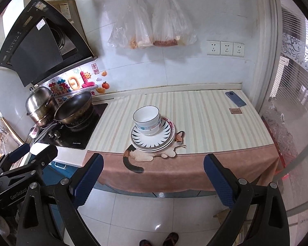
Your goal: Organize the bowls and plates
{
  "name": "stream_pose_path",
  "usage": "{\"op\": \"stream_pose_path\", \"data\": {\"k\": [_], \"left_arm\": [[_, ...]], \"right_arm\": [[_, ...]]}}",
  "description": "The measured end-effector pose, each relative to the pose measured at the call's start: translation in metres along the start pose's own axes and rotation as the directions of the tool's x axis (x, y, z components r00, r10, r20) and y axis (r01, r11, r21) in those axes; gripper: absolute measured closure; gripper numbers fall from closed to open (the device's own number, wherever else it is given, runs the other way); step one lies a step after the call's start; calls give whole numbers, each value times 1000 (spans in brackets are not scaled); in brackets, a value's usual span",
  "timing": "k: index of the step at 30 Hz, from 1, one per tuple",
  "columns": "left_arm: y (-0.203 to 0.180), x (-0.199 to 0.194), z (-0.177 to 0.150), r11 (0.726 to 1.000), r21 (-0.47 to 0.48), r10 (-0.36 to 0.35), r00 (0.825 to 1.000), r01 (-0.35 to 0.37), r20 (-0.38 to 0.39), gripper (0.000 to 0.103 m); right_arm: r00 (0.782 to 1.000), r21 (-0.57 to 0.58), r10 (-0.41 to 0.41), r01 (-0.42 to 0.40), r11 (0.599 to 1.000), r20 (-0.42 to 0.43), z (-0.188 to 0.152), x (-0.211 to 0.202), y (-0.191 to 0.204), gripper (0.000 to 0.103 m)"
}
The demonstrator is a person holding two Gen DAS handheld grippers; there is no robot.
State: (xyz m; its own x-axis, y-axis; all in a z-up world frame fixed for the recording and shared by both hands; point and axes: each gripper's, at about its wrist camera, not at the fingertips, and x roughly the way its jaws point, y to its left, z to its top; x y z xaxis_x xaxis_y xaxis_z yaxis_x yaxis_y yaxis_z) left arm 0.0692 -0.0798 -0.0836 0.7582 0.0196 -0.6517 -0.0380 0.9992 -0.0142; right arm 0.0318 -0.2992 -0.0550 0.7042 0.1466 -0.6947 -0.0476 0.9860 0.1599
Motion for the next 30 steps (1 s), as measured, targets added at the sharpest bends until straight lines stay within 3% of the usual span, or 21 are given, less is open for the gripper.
{"op": "stream_pose_path", "data": {"k": [11, 30], "left_arm": [[23, -26, -14, 1000, 6, 9, 999, -9, 37, 1], [29, -48, -24, 1000, 4, -6, 998, 5, 57, 1]], "right_arm": [[999, -11, -17, 17, 1000, 28, -21, -25, 25, 3], [997, -30, -44, 46, 998, 59, -35, -49, 40, 3]]}}
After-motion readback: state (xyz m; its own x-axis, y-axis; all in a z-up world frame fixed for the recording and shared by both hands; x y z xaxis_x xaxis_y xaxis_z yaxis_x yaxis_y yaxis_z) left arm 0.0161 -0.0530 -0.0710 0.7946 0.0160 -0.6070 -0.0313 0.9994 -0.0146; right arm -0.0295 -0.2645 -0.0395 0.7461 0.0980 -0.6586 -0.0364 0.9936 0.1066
